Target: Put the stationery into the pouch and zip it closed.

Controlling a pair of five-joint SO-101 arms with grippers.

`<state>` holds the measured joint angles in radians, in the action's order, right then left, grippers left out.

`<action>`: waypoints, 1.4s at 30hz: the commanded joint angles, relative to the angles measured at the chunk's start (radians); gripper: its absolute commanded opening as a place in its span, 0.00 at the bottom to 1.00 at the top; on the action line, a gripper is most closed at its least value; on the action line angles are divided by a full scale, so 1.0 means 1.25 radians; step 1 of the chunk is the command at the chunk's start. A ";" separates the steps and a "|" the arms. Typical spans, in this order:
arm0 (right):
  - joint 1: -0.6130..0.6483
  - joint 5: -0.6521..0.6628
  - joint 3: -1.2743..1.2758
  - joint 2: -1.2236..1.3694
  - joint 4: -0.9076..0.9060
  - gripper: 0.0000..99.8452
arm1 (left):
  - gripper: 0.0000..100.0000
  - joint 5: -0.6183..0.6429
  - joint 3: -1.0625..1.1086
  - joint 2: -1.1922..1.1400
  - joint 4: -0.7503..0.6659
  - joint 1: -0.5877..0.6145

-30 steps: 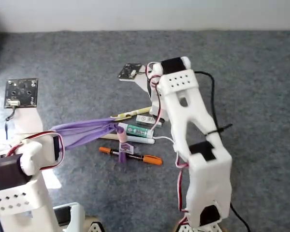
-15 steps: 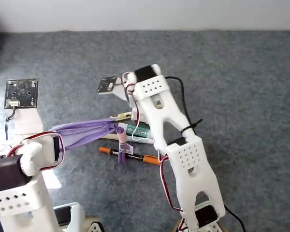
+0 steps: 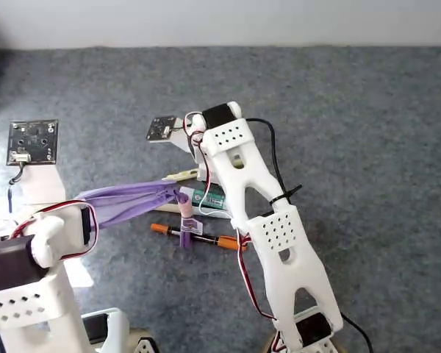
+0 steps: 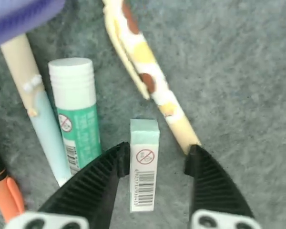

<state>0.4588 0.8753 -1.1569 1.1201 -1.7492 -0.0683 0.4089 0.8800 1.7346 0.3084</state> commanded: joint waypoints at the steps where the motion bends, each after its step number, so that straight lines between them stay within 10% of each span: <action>1: 0.004 0.007 0.000 0.014 -0.036 0.04 | 0.01 0.009 -0.008 0.011 0.012 0.005; 23: 0.008 0.005 0.063 -0.046 -0.040 0.01 | 0.01 0.009 -0.007 0.011 0.011 0.005; 42: -0.112 -0.194 0.584 -0.810 -0.039 0.01 | 0.01 0.006 -0.008 0.002 -0.004 -0.002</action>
<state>0.3299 0.7204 -0.5033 0.3560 -1.7538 -0.0683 0.4089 0.8800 1.7346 0.3084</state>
